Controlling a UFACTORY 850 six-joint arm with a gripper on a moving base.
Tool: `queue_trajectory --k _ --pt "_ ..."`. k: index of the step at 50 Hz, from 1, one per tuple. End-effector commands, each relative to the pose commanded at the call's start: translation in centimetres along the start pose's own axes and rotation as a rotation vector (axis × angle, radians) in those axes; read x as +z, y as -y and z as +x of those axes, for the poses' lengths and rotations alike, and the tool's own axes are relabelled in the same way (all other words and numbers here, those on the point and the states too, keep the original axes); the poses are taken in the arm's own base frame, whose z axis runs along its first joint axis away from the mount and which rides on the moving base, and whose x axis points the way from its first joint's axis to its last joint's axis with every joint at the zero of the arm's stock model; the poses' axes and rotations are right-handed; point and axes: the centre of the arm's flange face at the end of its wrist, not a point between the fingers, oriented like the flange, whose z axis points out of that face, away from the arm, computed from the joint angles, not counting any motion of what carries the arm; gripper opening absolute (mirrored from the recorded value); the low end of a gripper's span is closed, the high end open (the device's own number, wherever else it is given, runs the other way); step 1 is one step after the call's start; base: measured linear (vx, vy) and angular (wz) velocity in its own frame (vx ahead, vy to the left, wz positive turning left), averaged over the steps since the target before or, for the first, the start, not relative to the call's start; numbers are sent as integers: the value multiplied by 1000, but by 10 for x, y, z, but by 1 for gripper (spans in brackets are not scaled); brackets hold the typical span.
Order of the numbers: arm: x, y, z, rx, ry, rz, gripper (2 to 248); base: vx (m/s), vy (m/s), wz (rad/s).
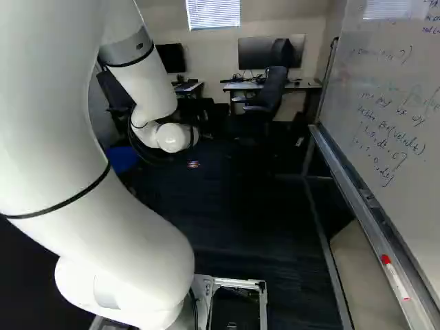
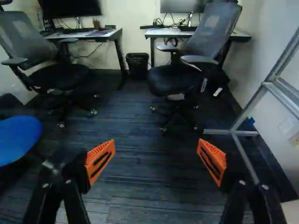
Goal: Open the door and move inside
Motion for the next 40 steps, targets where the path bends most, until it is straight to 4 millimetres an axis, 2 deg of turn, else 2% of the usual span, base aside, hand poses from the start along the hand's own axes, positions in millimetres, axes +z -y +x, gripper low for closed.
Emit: queue_trajectory --k 40 --pt "0 0 0 0 0 0 247 249 3 -8"
